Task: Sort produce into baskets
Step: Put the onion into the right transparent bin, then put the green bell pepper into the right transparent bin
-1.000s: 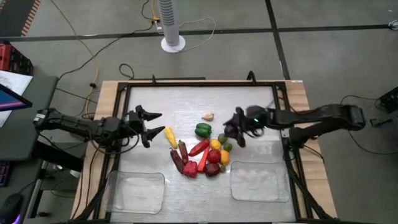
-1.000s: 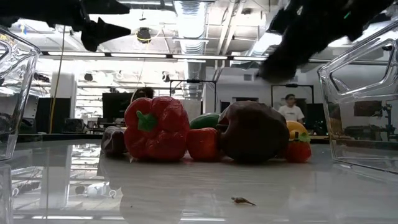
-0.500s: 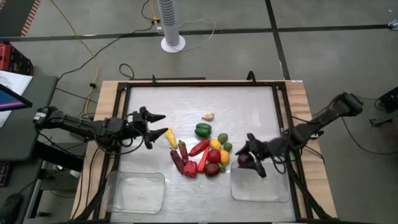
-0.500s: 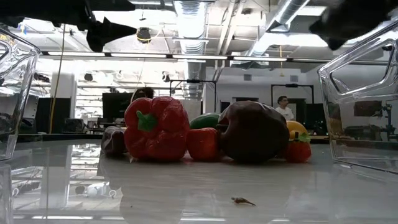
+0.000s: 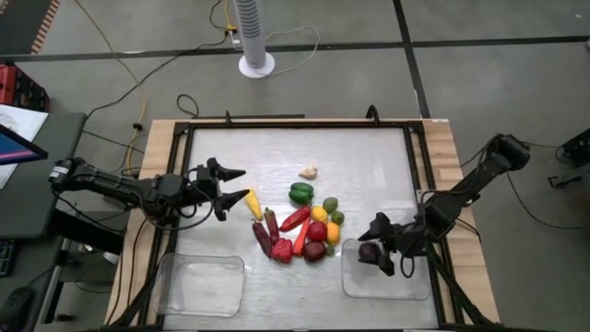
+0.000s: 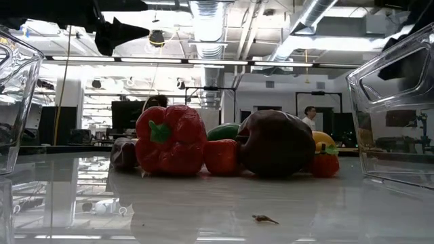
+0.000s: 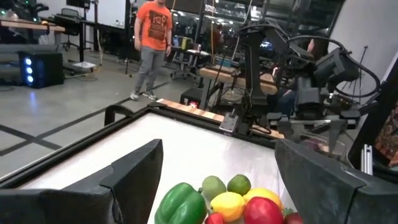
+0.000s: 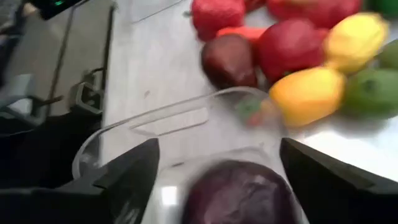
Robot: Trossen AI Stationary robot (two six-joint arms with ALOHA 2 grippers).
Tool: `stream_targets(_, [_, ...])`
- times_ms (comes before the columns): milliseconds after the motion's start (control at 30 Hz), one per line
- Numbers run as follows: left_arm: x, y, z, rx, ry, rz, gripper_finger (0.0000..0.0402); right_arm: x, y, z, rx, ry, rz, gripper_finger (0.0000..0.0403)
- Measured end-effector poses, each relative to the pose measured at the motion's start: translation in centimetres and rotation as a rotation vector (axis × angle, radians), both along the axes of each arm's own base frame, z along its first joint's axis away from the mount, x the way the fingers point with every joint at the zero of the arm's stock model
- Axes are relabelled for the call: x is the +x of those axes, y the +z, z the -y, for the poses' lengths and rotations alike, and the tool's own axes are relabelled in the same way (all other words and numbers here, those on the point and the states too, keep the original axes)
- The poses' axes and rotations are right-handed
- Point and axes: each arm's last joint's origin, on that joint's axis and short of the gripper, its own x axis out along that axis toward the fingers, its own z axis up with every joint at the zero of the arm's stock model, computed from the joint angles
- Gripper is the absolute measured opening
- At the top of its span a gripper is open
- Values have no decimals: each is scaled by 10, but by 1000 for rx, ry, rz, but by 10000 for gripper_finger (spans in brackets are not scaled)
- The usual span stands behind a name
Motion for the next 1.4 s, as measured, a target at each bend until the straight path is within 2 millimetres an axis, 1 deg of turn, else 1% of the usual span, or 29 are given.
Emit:
stream_targets(67, [0,0,0,8,1,3,297,0,1,2,26,-18,-8,389])
stream_targets(167, [0,1,0,19,2,10,297,2,7,6,17,-43,-11,397])
stream_targets(367, [0,2,0,22,3,11,297,11,20,17,-155,-88,48,390])
stream_targets(533, [0,2,-1,35,34,7,297,24,20,40,-282,-162,51,388])
stream_targets(667, [0,1,-4,35,52,4,297,43,16,64,-350,-207,44,387])
stream_targets(800, [0,-1,-5,39,63,-17,297,68,9,88,-382,-187,64,387])
stream_targets(1000, [0,-2,-7,49,74,-33,297,108,-16,121,-422,-112,126,390])
stream_targets(1067, [0,-3,-7,51,73,-43,297,119,-22,128,-441,-87,154,392])
stream_targets(1133, [0,-4,-7,52,72,-51,297,129,-26,132,-479,-59,141,395])
stream_targets(1300, [0,-6,-7,51,72,-73,297,160,-31,134,-558,0,119,399])
stream_targets(1400, [0,-7,-7,44,71,-79,297,175,-39,140,-590,5,71,399])
